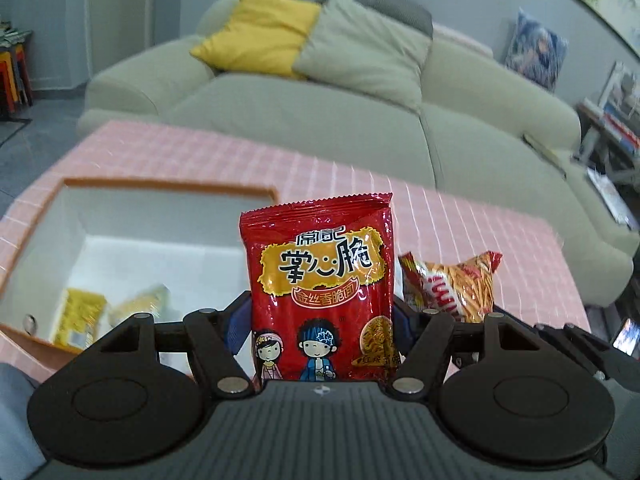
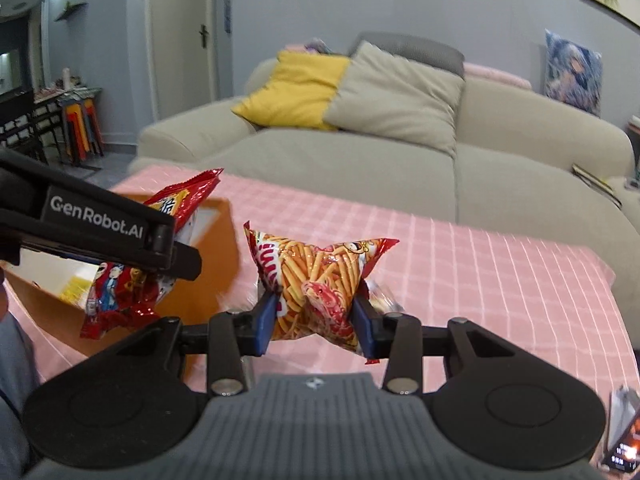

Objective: Organize snacks
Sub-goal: 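Carry both packets over the box and open both tools to release them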

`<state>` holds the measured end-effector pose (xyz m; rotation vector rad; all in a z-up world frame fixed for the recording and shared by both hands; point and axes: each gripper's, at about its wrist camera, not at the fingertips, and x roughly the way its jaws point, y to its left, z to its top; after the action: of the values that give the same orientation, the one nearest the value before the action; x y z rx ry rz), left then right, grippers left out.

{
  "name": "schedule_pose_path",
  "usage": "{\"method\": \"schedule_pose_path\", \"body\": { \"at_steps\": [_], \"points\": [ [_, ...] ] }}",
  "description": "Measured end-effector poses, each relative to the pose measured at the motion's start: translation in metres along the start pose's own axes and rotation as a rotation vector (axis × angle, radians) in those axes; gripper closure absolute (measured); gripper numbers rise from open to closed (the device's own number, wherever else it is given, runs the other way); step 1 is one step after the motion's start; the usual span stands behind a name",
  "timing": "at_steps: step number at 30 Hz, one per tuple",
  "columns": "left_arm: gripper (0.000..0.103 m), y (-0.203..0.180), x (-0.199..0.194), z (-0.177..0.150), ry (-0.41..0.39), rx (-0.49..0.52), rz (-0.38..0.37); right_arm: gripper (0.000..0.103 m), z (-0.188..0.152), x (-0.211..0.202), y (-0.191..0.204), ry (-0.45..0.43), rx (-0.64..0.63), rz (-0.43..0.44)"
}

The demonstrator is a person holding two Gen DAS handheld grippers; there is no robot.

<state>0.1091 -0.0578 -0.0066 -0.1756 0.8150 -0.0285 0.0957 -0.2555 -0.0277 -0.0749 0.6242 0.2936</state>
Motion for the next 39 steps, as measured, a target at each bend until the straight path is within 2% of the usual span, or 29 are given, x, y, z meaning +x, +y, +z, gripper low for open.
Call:
{"method": "schedule_pose_path", "body": {
  "at_steps": [4, 10, 17, 21, 32, 39],
  "points": [
    [0.025, 0.023, -0.014, 0.015, -0.042, -0.004, 0.015, 0.064, 0.017, -0.004, 0.027, -0.031, -0.060, 0.039],
    [0.025, 0.059, -0.021, 0.034, -0.042, 0.013, 0.060, 0.064, 0.045, 0.003, 0.067, -0.024, -0.138, 0.119],
    [0.025, 0.095, -0.009, 0.045, 0.045, 0.047, 0.129, 0.064, 0.070, 0.036, 0.107, 0.087, -0.232, 0.197],
    [0.025, 0.107, 0.008, 0.048, 0.123, 0.061, 0.129, 0.064, 0.080, 0.062, 0.121, 0.168, -0.270, 0.228],
    [0.025, 0.125, 0.059, 0.034, 0.310, 0.132, 0.158, 0.064, 0.078, 0.121, 0.160, 0.340, -0.468, 0.269],
    [0.025, 0.140, 0.083, 0.030, 0.401, 0.113, 0.169, 0.064, 0.073, 0.151, 0.173, 0.453, -0.511, 0.290]
  ]
}}
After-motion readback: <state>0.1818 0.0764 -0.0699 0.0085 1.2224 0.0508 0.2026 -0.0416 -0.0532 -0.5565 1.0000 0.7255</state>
